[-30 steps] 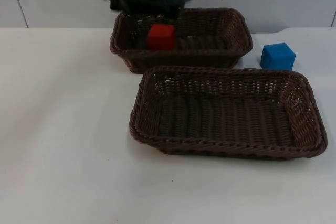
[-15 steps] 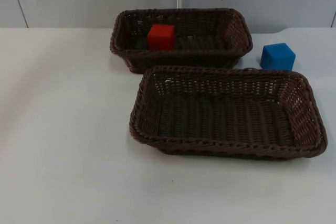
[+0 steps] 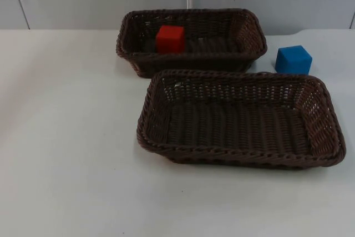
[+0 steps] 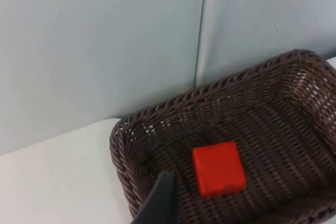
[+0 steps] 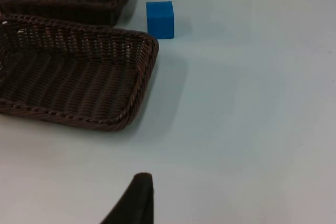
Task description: Pick up one cube with the left hand and place it into the upper basket. Pick up one cube with the right hand and place it into the lower basket.
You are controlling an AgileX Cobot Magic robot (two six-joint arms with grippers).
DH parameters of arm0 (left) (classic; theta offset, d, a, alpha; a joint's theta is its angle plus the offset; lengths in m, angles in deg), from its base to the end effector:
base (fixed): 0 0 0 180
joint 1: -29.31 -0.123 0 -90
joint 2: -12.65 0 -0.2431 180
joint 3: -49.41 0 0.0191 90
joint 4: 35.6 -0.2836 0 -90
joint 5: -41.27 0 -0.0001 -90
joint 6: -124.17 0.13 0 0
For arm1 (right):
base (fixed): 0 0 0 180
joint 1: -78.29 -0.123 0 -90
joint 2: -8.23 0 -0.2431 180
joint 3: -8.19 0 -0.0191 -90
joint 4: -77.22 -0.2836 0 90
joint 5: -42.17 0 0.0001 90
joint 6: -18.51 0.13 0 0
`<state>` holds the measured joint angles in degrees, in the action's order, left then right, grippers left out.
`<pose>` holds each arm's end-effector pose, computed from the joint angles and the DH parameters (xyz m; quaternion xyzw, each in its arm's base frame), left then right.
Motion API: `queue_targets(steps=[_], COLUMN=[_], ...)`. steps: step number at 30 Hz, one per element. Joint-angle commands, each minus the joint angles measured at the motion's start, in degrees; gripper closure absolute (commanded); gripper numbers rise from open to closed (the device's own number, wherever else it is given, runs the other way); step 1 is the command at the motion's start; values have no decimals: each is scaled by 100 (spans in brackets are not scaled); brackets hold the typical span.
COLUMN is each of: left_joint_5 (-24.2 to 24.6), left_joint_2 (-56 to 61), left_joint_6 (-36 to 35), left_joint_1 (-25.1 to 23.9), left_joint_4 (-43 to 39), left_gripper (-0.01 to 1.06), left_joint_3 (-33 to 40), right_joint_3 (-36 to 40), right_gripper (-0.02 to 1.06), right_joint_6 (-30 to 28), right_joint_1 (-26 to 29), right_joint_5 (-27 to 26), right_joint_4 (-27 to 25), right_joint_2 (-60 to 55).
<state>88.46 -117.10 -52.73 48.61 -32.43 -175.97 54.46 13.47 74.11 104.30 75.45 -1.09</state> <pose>0.5013 -0.1811 0.2706 0.1684 0.8960 -0.0837 0.4023 0.0978 0.0107 0.2779 -0.0697 0.8530 0.0115 0.5172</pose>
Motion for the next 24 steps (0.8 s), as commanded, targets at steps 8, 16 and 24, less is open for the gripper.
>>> queue_targets(steps=[8, 16, 24], left_joint_5=[-1019, -1876, -2045], left_joint_2=[1220, 2360, 3630], left_joint_6=[-49, -100, -208], left_joint_1=[5, 5, 5], left_joint_4=[65, 76, 88], left_gripper=[18, 18, 18], left_joint_3=[1773, 3530, 5052], right_joint_3=[1, 1, 1], right_gripper=[-1, -1, -1], right_joint_6=[-24, -24, -24], right_joint_1=[49, 49, 49], right_joint_5=[-30, -30, -30], right_joint_4=[7, 7, 7], right_joint_2=[18, 18, 18])
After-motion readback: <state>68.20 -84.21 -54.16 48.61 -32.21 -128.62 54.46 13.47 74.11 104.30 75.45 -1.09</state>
